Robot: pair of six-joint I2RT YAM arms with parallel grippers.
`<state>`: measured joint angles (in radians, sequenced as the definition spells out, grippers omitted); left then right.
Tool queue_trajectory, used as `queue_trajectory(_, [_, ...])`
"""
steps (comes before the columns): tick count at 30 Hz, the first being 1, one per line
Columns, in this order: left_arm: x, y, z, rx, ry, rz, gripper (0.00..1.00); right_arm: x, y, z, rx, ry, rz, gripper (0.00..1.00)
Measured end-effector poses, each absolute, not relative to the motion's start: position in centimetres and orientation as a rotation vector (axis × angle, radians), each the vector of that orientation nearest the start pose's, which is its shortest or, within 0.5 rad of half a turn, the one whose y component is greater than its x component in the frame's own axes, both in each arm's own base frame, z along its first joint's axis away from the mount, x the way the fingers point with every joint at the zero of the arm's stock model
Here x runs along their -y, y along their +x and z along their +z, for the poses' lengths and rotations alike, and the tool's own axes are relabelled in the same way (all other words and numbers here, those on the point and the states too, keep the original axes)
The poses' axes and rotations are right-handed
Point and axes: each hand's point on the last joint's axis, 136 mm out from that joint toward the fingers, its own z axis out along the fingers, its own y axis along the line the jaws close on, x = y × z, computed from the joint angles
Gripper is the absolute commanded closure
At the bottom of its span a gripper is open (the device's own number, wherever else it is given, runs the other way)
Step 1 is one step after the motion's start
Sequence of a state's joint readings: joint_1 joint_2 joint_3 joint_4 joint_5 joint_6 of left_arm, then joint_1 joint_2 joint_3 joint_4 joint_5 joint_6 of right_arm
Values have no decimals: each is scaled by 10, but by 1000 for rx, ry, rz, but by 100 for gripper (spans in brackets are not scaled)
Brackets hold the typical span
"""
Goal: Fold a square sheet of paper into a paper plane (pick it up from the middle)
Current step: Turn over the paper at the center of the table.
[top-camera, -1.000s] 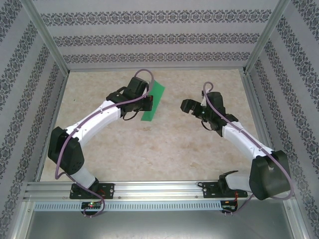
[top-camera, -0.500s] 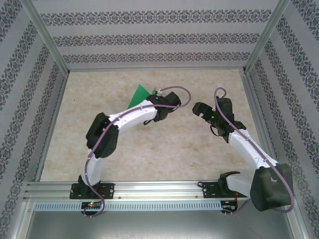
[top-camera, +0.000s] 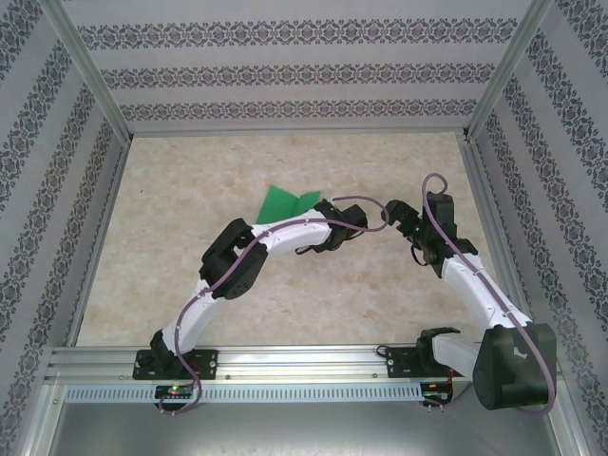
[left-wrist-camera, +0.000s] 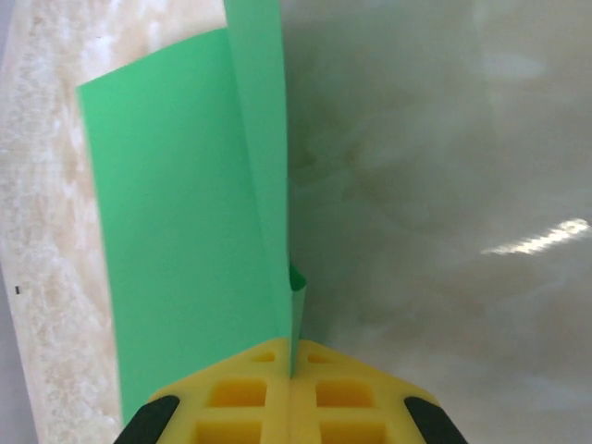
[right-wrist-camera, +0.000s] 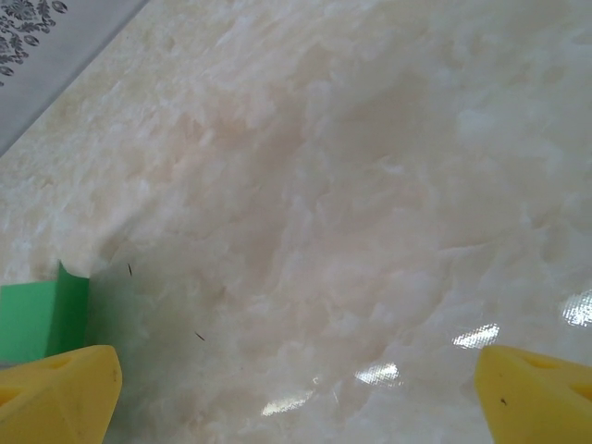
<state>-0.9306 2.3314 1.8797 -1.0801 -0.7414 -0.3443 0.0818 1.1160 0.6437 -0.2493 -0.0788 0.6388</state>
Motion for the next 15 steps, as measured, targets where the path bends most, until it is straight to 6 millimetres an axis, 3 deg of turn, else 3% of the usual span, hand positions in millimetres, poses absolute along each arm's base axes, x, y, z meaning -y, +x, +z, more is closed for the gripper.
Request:
queue_trajectory(8, [303, 357, 36, -2530, 753, 706, 95, -37, 331, 127, -2259, 644, 464, 2])
queue_trajectory(10, [304, 354, 32, -2548, 760, 691, 88, -37, 330, 127, -2261, 646, 464, 2])
queue_trajectory(15, [313, 346, 25, -2610, 756, 588, 60, -37, 328, 124, -2276, 655, 467, 2])
